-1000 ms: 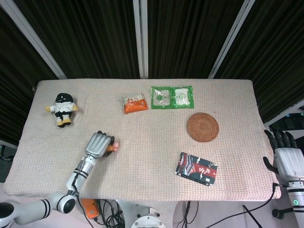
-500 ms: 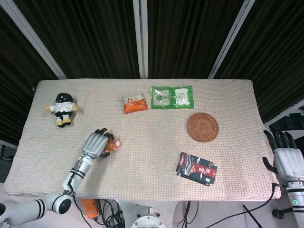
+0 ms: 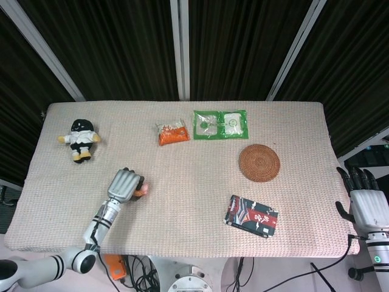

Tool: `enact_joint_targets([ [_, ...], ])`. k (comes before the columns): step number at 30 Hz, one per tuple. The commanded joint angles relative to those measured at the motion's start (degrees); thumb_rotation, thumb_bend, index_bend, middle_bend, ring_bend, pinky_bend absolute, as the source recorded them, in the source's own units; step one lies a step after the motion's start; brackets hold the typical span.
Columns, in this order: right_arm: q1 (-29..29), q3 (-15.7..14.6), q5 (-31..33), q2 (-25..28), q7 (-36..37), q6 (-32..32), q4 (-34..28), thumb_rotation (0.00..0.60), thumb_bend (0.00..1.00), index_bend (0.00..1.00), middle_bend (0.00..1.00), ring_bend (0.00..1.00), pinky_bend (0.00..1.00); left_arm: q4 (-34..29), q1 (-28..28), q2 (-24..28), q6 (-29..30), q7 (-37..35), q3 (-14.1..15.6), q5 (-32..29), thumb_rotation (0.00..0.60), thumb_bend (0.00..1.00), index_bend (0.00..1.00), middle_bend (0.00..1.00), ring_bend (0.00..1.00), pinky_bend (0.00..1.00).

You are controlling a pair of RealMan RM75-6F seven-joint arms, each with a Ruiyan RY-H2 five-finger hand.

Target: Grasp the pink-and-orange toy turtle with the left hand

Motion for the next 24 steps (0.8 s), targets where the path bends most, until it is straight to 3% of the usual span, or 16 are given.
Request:
enact_joint_targets([
  [1,0.0,0.0,-0.1,0.0,0.0,0.0,0.0,0.6,0.28,0.0,0.0,0.0,0.0,0.4,0.2,-0.6,1.0,-1.5,-0.3,0.7,0.6,0.28,0.82,0.83,0.58,0.49],
  [3,0.0,-0.1,-0.1,0.0,0.0,0.0,0.0,0.6,0.28,0.0,0.0,0.0,0.0,0.2,0.3,-0.4,0.5,-2.5,0.0,0.9,0.6,0.27,0.78,0.8,0.54,0.47],
  [5,0.0,-0.1,-0.1,0.0,0.0,0.0,0.0,0.6,0.28,0.0,0.0,0.0,0.0,-0.8,0.0,0.9,-1.6,-2.7,0.6,0.5,0.6,0.21,0.64,0.65,0.41,0.41],
  [7,0.0,-0.1,-0.1,0.0,0.0,0.1,0.0,0.6,0.28,0.0,0.0,0.0,0.0,-2.6,-0.4,2.6,-4.2,-2.7,1.0,-0.6,0.6,0.15,0.38,0.41,0.23,0.28],
  [9,-0.1,0.0,-0.2,0.1,-0.1,0.2,-0.1,0.6,0.28,0.0,0.0,0.0,0.0,-4.2,-0.6,3.9,-5.5,-2.2,1.1,-1.3,0.6,0.12,0.2,0.22,0.08,0.17],
  [12,-0.1,0.0,-0.2,0.1,-0.1,0.3,-0.2,0.6,0.28,0.0,0.0,0.0,0.0,-5.7,-0.5,5.0,-4.8,-2.6,0.8,-0.9,0.6,0.09,0.09,0.03,0.0,0.09],
  [24,0.2,0.0,-0.1,-0.4,-1.7,0.1,-1.7,0.6,0.28,0.0,0.0,0.0,0.0,-13.1,3.9,13.1,3.3,-4.5,1.4,1.7,0.6,0.06,0.07,0.0,0.0,0.04],
])
